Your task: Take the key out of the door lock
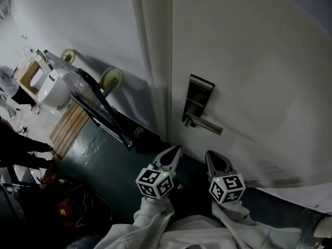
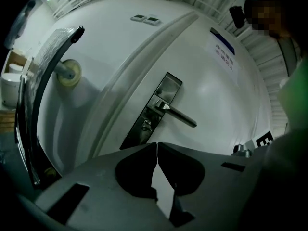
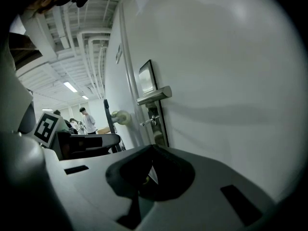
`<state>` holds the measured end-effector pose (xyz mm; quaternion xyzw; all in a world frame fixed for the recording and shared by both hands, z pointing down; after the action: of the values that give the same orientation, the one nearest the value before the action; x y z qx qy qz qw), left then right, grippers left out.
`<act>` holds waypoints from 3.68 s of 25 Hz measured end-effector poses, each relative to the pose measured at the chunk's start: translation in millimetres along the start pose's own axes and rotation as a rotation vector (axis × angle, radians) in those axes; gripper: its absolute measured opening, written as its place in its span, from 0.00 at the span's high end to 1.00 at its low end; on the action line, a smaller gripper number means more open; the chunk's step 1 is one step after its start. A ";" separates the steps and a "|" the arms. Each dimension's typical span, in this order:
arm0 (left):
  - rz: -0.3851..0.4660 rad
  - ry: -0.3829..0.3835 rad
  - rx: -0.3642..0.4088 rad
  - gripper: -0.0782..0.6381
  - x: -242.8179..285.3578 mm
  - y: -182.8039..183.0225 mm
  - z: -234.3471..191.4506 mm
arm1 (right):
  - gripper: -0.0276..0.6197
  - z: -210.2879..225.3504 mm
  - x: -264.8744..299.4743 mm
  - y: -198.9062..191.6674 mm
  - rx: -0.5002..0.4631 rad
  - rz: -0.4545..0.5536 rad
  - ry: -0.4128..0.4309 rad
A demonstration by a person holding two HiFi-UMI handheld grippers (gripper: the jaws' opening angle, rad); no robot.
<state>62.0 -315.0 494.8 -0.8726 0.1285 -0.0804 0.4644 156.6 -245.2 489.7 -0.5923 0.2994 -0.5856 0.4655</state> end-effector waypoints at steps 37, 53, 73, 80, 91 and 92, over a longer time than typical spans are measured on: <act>0.346 -0.151 -0.779 0.72 88.4 30.2 -43.5 | 0.88 28.1 36.6 14.0 -0.033 -0.037 0.041; 0.432 -0.163 -0.873 0.85 97.0 36.4 -45.9 | 0.88 30.9 40.0 17.1 -0.045 -0.039 0.054; 0.378 -0.088 -0.867 0.85 92.6 29.9 -50.0 | 0.88 27.6 34.2 15.8 -0.045 -0.039 0.067; 0.403 -0.094 -0.927 0.85 77.6 26.6 -45.1 | 0.88 29.9 34.2 15.5 -0.044 -0.037 0.062; 0.420 -0.134 -0.947 0.85 57.9 24.2 -35.9 | 0.88 14.6 27.1 10.0 -0.048 -0.027 0.089; 0.420 -0.135 -0.945 0.85 57.0 23.9 -35.0 | 0.88 14.4 25.8 9.5 -0.047 -0.024 0.089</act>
<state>103.6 -372.6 495.6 -0.9456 0.2927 0.1378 0.0333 176.0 -269.1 493.6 -0.5799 0.3262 -0.6099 0.4305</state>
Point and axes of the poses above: the fingertips, and each gripper's own axes: x forward along the fingers, z to its right, y out of its top, the point moved 1 cm from there along -x, backward along the fingers, and after that the axes turned 9 degrees about -y, right-handed, at the moved point
